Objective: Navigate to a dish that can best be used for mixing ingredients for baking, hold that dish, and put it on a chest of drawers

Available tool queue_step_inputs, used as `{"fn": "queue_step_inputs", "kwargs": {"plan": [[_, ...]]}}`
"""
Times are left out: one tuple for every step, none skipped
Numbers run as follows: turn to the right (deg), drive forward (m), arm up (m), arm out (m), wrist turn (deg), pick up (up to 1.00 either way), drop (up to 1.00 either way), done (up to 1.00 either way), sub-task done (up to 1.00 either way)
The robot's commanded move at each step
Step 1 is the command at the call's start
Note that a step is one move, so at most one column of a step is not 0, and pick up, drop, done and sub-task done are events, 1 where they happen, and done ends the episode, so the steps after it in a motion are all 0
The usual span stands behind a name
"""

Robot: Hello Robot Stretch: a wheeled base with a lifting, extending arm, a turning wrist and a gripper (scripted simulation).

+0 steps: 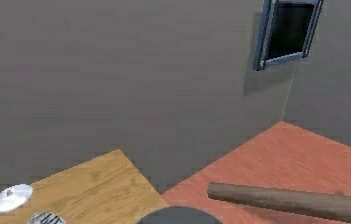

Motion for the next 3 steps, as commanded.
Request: {"fn": "queue_step_inputs", "kwargs": {"plan": [[0.0, 0.2, 0.0, 0.0, 0.0, 0.0, 0.0, 0.0, 0.0], [-45.0, 0.0, 0.0, 0.0, 0.0, 0.0, 0.0, 0.0, 0.0], [-21.0, 0.0, 0.0, 0.0, 0.0, 0.0, 0.0, 0.0, 0.0]]}}
